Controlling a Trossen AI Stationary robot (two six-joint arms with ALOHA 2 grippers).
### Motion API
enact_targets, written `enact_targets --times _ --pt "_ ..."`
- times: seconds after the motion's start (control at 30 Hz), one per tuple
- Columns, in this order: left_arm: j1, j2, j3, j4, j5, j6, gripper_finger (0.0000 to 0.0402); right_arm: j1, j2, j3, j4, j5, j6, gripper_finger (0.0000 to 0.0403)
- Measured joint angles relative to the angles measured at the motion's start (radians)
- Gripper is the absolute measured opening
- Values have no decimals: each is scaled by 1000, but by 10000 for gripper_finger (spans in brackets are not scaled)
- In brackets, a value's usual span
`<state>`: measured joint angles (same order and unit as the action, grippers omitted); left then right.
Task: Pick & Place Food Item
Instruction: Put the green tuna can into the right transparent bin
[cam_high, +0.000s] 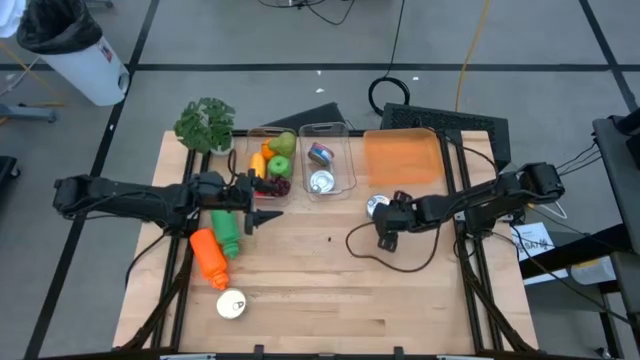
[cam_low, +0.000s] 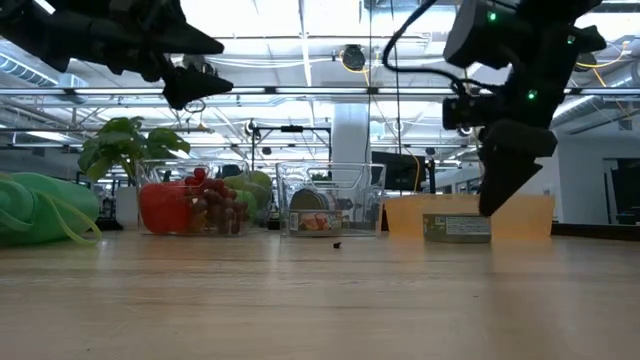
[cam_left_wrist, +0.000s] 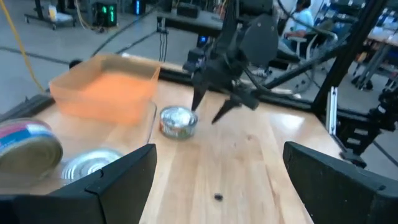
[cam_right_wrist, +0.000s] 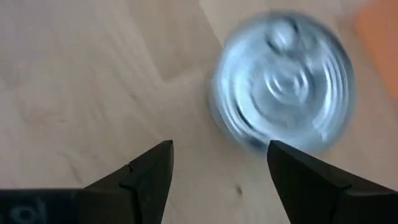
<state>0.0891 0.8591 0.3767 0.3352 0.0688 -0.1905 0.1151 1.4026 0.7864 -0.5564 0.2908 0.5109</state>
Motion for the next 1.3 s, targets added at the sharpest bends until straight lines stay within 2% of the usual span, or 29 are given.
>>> enact_targets --times 0.17,0.37,0.87,1.03,1.13,1.3 --pt "1 37 0 67 0 23 361 11 27 0 90 7 -136 247" --pt "1 45 0 65 0 26 361 2 83 0 136 17 -168 247" --pt "1 45 0 67 0 4 361 93 99 0 488 -349 -63 247" --pt "0 45 0 82 0 4 361 141 146 0 610 -356 -42 247" --pt "0 45 0 95 0 3 361 157 192 1 668 -400 -37 247" --pt "-20 46 0 116 3 -15 361 156 161 1 645 -368 -44 247"
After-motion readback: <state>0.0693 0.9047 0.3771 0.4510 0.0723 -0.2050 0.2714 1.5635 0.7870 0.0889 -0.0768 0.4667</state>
